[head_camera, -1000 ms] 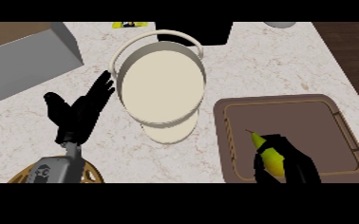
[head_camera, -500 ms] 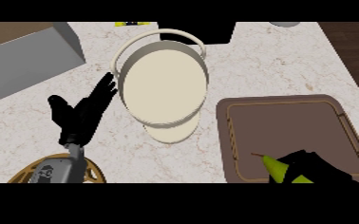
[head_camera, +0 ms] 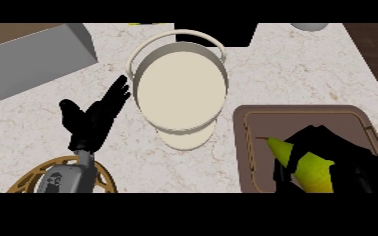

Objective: Pick the pear from the tray and place it in the tiered basket

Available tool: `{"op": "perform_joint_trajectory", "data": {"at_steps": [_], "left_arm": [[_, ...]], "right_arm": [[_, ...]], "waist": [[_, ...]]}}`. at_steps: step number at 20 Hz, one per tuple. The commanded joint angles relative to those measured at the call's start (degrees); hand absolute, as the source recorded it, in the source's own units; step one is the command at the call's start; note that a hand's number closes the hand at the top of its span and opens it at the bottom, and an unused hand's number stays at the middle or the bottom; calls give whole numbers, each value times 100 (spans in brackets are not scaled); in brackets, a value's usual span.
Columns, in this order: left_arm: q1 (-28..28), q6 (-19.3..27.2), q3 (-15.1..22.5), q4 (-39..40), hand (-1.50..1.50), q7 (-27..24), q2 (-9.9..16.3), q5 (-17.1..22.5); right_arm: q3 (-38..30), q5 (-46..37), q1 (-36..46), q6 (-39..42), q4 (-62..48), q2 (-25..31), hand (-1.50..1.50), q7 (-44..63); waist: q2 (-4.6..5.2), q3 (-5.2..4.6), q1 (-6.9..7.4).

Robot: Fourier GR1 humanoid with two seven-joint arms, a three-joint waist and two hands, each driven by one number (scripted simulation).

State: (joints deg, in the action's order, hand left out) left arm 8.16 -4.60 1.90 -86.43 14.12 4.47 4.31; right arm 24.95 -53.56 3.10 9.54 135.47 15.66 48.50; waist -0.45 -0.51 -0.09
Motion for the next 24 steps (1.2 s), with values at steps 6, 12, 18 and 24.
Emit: {"op": "perform_joint_trajectory", "data": {"at_steps": [6, 12, 18, 24], "left_arm": [[164, -61, 66, 110, 0, 10, -66, 7], [219, 76, 189, 251, 0, 1, -241, -131], [-30, -230, -37, 246, 0, -226, 40, 40], [325, -31, -28, 99, 0, 132, -101, 42]], "right_arm": [[-373, 123, 3388, 1453, -713, -1523, 150, 2160], [-924, 424, 4886, 978, -2284, -1554, 150, 2348], [-1045, 593, 5468, -94, -3838, -1562, 150, 1735], [-728, 874, 5728, -1477, -5428, -1564, 150, 1317]], "waist": [[32, 21, 135], [41, 36, 124], [58, 44, 131], [78, 45, 191]]}}
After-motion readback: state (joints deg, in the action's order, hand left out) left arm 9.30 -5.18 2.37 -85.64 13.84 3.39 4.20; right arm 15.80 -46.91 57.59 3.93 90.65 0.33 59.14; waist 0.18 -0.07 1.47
